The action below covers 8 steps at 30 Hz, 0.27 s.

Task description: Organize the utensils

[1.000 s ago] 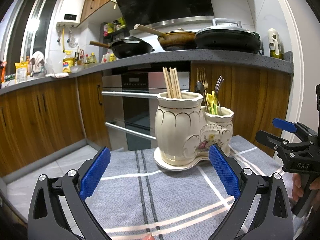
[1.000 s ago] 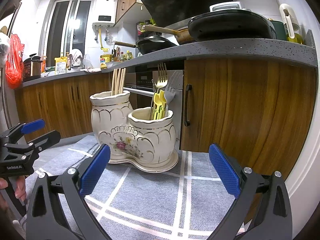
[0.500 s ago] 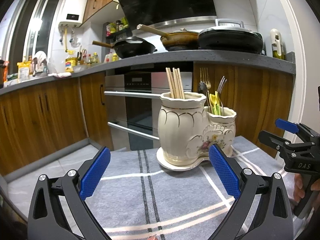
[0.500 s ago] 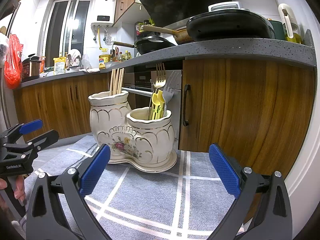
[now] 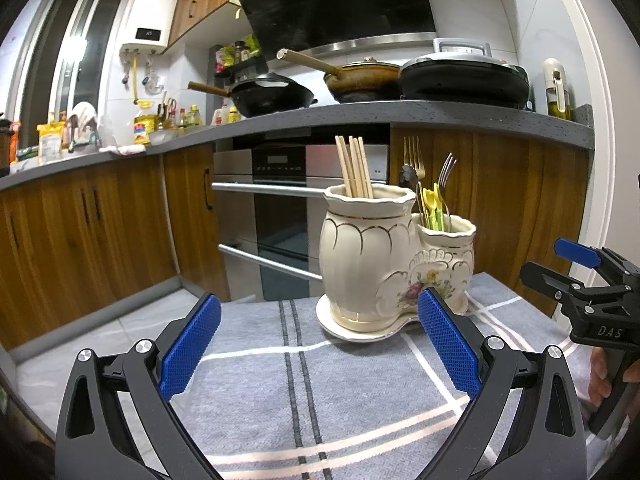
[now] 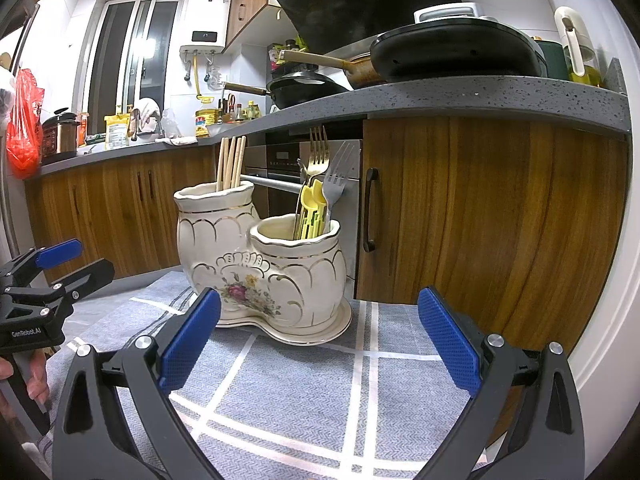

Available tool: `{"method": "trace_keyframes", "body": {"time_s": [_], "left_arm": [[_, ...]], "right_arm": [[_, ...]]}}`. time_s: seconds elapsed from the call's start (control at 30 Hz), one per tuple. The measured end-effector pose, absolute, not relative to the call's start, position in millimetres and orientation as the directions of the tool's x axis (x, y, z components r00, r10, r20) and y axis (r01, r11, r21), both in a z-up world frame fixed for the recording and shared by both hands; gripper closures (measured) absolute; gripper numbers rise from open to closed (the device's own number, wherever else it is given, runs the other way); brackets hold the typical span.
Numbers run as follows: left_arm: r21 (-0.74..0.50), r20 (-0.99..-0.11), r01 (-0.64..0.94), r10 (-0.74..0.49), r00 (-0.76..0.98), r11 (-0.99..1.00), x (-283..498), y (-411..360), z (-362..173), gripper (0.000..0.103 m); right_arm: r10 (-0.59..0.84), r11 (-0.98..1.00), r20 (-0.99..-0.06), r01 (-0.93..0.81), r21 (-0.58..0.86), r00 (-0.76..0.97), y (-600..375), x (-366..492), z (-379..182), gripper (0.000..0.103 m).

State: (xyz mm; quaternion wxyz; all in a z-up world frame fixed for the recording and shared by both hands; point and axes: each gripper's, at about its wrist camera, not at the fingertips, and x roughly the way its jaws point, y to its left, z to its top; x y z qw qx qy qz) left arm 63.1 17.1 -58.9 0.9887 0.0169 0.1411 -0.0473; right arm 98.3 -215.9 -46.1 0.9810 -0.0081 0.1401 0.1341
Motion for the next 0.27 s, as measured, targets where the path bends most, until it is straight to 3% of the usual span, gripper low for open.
{"method": "trace_keyframes", "body": {"time_s": [0.27], "left_arm": [[0.019, -0.282, 0.082, -0.074, 0.957, 0.996, 62.8, 17.9, -58.4, 0.005]], "right_arm": [[0.259, 0.964, -0.277, -0.264, 0.021, 0.925, -215.5, 97.3, -45.9, 0.006]]}}
